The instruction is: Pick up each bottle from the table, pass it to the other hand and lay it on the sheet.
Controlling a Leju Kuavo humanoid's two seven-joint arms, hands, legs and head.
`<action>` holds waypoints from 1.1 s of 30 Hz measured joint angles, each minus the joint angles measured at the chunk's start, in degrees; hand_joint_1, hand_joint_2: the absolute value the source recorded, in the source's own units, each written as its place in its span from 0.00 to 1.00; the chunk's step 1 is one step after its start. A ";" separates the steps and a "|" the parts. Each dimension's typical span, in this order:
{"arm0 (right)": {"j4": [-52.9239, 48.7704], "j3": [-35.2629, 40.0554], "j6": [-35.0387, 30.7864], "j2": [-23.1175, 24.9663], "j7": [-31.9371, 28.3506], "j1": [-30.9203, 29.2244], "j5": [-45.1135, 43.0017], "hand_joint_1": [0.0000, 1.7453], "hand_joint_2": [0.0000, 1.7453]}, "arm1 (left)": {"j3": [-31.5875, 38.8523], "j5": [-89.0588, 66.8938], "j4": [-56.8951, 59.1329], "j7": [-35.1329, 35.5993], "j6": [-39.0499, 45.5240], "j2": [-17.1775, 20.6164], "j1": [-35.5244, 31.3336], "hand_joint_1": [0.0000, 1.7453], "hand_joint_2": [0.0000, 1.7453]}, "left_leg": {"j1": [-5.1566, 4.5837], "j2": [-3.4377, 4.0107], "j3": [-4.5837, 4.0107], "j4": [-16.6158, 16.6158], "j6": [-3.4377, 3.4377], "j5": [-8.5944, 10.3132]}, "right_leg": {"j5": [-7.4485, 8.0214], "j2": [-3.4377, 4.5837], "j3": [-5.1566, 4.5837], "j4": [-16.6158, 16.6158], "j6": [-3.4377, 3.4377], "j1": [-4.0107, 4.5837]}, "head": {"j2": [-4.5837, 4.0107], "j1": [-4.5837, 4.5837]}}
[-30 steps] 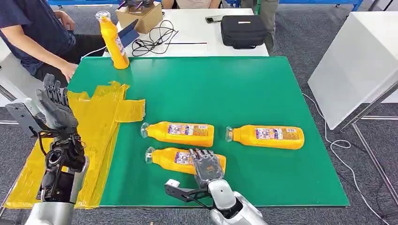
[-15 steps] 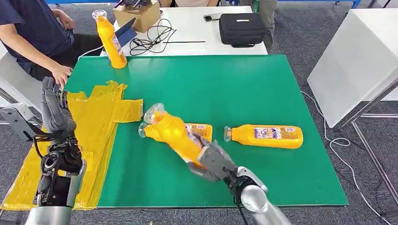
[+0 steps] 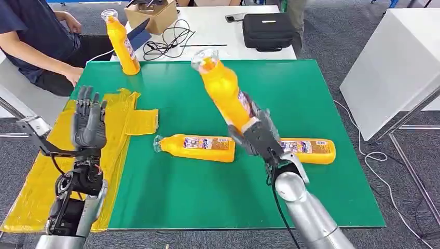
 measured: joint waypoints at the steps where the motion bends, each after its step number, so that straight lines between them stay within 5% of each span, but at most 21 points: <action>1: 1.66 0.02 -1.46 0.99 0.55 -1.41 2.16 1.00 1.00 | -1.32 0.75 -0.02 0.58 -0.07 -0.24 -0.38 0.00 1.00 | 0.00 0.00 0.00 0.00 0.00 0.00 | 0.01 0.00 0.00 0.01 0.01 0.00 | 0.00 -0.02; 15: 18.58 6.25 -8.31 13.55 6.25 -11.44 20.84 1.00 1.00 | -9.41 7.00 0.02 4.55 -1.20 -1.81 -4.46 0.00 1.00 | 0.05 -0.01 -0.20 -0.01 -0.01 0.00 | -0.02 0.05 -0.28 0.09 -0.01 0.04 | 0.00 -0.02; 23: 22.79 8.59 -8.56 16.47 7.18 -12.51 21.15 1.00 1.00 | -9.82 7.76 -0.02 4.86 -0.85 -1.86 -4.44 0.00 1.00 | 0.02 0.00 -0.23 -0.02 -0.01 0.00 | -0.02 0.05 -0.26 0.09 -0.01 0.02 | 0.00 0.00; 33: 26.54 24.92 -11.55 17.75 13.38 -15.59 9.78 1.00 1.00 | -9.82 8.13 -3.01 6.06 1.55 -2.01 -3.18 0.00 1.00 | 0.04 0.01 -0.26 -0.02 -0.01 0.00 | -0.02 0.06 -0.30 0.09 -0.01 0.03 | 0.00 -0.02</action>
